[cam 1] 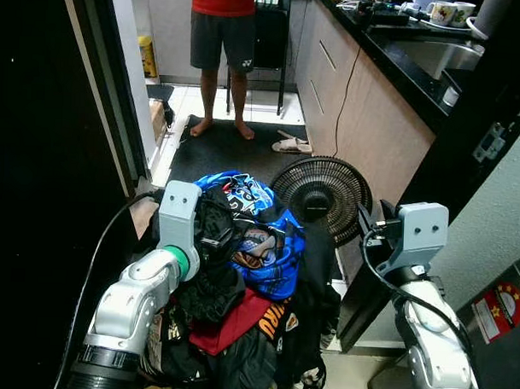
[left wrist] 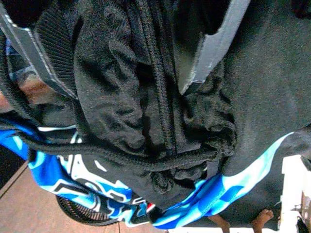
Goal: Clothes washing
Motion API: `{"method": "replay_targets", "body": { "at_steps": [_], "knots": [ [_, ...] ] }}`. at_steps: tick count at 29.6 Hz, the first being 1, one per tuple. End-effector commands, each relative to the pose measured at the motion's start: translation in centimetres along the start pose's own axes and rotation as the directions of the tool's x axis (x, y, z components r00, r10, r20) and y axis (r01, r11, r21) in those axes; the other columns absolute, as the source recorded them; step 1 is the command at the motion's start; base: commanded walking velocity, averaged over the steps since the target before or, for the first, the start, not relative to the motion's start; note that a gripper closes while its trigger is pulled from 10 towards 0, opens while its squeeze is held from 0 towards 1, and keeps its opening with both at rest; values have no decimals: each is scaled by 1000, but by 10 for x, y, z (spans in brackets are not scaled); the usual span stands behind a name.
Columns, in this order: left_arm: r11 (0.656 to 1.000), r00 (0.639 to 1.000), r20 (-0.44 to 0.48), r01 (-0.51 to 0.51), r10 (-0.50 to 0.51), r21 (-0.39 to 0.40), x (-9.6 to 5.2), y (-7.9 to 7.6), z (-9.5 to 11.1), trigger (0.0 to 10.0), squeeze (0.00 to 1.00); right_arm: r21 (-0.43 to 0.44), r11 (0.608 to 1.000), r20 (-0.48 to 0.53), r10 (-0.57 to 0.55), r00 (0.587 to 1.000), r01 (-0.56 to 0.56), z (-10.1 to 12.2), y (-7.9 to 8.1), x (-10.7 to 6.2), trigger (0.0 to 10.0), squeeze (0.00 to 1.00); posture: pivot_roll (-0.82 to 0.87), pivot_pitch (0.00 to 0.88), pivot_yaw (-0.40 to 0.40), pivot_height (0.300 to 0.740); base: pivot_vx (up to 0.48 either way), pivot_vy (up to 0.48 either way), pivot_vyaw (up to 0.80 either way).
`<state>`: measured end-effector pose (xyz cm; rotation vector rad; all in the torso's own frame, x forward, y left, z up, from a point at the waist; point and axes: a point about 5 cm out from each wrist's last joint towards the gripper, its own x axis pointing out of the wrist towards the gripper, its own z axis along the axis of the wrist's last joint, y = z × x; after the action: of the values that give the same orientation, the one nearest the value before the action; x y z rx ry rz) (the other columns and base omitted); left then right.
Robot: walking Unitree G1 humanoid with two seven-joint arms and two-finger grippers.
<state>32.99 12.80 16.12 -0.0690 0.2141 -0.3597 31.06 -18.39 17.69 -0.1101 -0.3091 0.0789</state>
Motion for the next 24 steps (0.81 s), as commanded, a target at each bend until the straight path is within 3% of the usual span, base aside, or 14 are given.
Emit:
{"method": "replay_targets", "body": {
  "at_steps": [1,7,15,18,20,23,24],
  "knots": [
    [1000,999,-47,-20,19,-11,-1,3,-13,0,0,4,1000,-1,-14,1000,14,-2,-4,-1,10000,0,-80,59,7,740,0,0,0],
    [999,998,-53,-46,46,7,-5,6,-19,0,0,3,1000,-4,-19,1000,19,-3,-5,-2,10000,0,-79,58,5,740,0,0,0],
    [992,994,33,-103,101,68,-9,10,-10,0,0,14,1000,5,-6,1000,6,-1,0,1,10000,0,-72,56,0,740,0,0,0],
    [976,983,140,-145,123,162,-14,10,3,0,0,22,1000,9,-2,1000,1,0,1,2,10000,0,-69,57,-2,740,0,0,0],
    [971,977,173,-157,126,180,-15,9,8,0,0,26,1000,11,-1,1000,1,1,1,3,10000,0,-69,57,-2,740,0,0,0],
    [946,933,336,-220,132,239,-20,3,35,0,0,46,999,25,-1,1000,-1,5,4,5,10000,0,-69,55,-1,740,0,0,0],
    [946,933,336,-220,132,239,-20,3,35,0,0,46,999,25,-1,1000,-1,5,4,5,10000,0,-69,55,-1,740,0,0,0]
  ]
}}
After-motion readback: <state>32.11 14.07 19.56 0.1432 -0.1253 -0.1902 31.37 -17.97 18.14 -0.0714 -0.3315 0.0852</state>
